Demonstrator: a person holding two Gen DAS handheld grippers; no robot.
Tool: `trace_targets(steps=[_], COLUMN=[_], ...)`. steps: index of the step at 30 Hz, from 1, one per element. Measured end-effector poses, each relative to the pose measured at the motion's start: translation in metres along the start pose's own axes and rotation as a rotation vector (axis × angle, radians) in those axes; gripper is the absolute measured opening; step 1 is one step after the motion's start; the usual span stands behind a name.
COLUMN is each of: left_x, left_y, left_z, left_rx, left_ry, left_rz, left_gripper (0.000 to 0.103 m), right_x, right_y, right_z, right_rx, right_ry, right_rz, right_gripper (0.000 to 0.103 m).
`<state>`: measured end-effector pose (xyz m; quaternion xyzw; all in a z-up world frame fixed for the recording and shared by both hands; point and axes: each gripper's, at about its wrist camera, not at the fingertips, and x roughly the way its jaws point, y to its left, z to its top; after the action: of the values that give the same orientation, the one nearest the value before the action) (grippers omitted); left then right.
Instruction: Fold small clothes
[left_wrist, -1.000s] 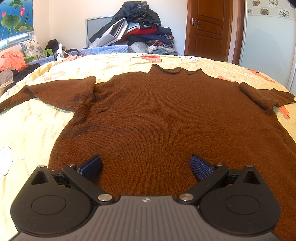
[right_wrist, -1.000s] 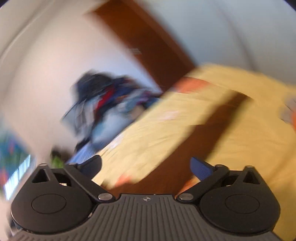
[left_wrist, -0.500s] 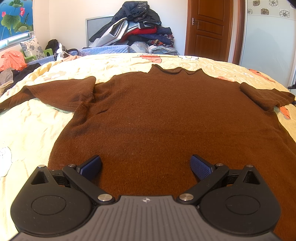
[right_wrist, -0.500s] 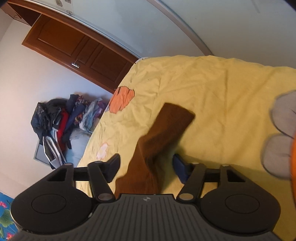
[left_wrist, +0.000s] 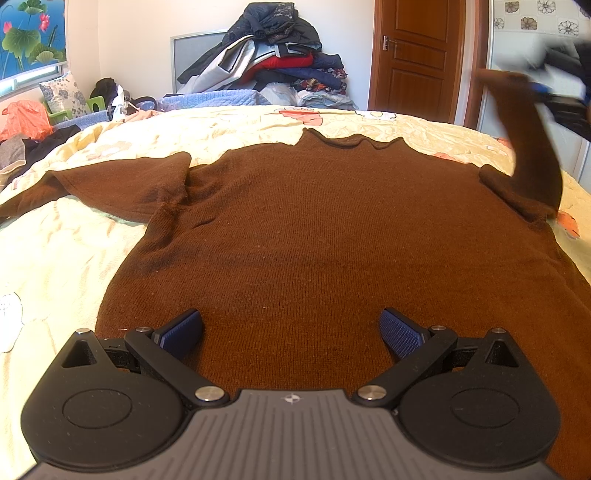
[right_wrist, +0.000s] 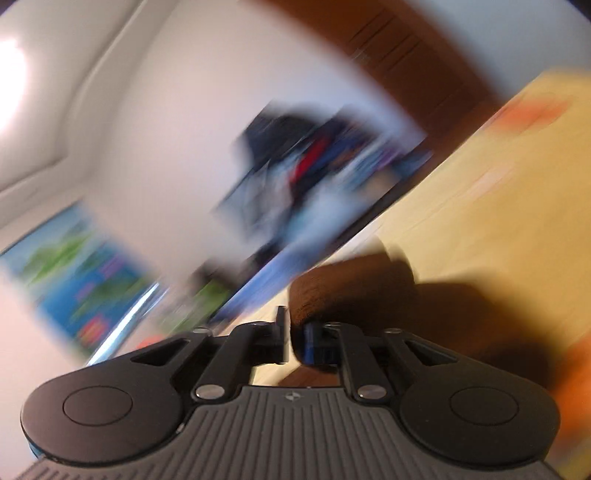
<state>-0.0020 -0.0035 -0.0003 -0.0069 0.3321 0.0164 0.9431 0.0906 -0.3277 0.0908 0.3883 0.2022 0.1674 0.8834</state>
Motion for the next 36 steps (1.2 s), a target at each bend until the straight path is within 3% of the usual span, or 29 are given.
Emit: trace_targets(steps=[2, 5, 9, 11, 13, 17, 18, 20, 22, 23, 24, 25, 27, 31, 36], left_x=[0.0, 0.0, 0.0, 0.002, 0.008, 0.03, 0.041, 0.066, 0.09, 0.091, 0.096, 0.101, 0.108, 0.099, 0.053], left_y=[0.0, 0.0, 0.0, 0.001, 0.009, 0.04, 0.045, 0.05, 0.05, 0.047, 0.043, 0.037, 0.024, 0.014, 0.039], left_z=[0.0, 0.0, 0.001, 0.007, 0.026, 0.067, 0.075, 0.085, 0.088, 0.091, 0.095, 0.098, 0.104, 0.115, 0.141], left_rx=[0.0, -0.001, 0.004, -0.003, -0.102, -0.455, -0.52, -0.607, -0.651, -0.644, -0.628, -0.6, -0.51, -0.373, -0.271], left_ry=[0.0, 0.0, 0.005, 0.031, 0.073, 0.079, 0.082, 0.118, 0.163, 0.14, 0.16, 0.187, 0.218, 0.166, -0.053], left_rz=[0.0, 0.0, -0.002, -0.007, -0.083, -0.327, -0.348, -0.314, -0.315, -0.299, -0.293, -0.282, -0.209, -0.155, -0.066], left_gripper=[0.103, 0.103, 0.103, 0.103, 0.103, 0.103, 0.103, 0.103, 0.1, 0.095, 0.071, 0.035, 0.012, 0.006, 0.006], right_x=[0.023, 0.015, -0.013, -0.025, -0.033, -0.04, -0.037, -0.031, -0.032, -0.033, -0.034, -0.035, -0.037, -0.037, -0.039], right_y=[0.02, 0.03, 0.022, 0.007, -0.003, -0.003, -0.005, -0.008, -0.008, -0.01, -0.012, -0.014, -0.017, -0.016, -0.017], right_z=[-0.041, -0.083, -0.119, -0.133, -0.144, -0.154, -0.154, -0.153, -0.152, -0.151, -0.15, -0.149, -0.149, -0.152, -0.152], right_rx=[0.047, 0.011, -0.211, -0.26, -0.268, -0.269, -0.262, -0.262, -0.261, -0.251, -0.236, -0.221, -0.207, -0.216, -0.211], right_ry=[0.135, 0.132, 0.109, 0.142, 0.165, 0.139, 0.138, 0.141, 0.142, 0.139, 0.135, 0.132, 0.126, 0.13, 0.128], right_rz=[0.095, 0.061, -0.173, -0.244, -0.256, -0.226, -0.222, -0.21, -0.197, -0.188, -0.176, -0.165, -0.151, -0.153, -0.146], right_gripper=[0.094, 0.089, 0.089, 0.089, 0.089, 0.097, 0.1, 0.103, 0.103, 0.103, 0.103, 0.103, 0.103, 0.103, 0.103])
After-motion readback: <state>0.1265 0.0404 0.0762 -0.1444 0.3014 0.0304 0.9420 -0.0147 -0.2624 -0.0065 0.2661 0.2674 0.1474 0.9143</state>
